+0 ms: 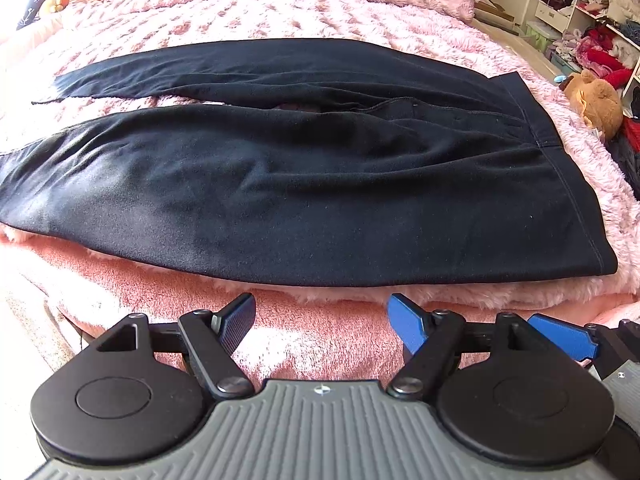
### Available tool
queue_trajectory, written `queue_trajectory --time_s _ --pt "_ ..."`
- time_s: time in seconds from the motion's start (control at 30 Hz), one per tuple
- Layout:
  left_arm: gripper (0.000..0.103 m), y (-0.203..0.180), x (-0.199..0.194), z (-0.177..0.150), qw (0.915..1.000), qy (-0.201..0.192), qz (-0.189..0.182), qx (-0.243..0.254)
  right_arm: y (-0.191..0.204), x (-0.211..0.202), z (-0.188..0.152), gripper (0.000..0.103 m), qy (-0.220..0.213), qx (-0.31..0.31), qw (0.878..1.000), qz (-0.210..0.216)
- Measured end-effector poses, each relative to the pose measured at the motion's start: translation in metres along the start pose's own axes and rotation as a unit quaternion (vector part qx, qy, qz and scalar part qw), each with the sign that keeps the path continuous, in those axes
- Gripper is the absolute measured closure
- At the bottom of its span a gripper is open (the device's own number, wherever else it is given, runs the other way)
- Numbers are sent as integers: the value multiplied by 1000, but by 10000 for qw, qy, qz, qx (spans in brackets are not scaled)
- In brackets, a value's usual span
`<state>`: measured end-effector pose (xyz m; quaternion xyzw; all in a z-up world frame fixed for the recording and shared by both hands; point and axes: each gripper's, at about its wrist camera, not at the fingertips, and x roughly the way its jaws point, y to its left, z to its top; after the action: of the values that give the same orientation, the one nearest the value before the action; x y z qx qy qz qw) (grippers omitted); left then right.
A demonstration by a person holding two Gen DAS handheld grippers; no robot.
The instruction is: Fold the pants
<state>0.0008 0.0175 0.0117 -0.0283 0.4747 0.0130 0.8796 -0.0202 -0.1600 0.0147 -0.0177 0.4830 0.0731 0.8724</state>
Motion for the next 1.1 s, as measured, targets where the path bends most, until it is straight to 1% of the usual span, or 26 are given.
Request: queue_trajectory --time_s 0.13,0.33,1.1 --pt "15 0 -2 1 10000 -14 -22 25 2 -2 1 22 -22 -16 10000 -12" --pt "15 3 -2 1 9999 1 -86 -65 5 -4 2 22 -25 -37 10000 -88" --pt "15 6 -2 1 9999 16 -132 -110 7 -5 3 22 -28 -65 9999 -95"
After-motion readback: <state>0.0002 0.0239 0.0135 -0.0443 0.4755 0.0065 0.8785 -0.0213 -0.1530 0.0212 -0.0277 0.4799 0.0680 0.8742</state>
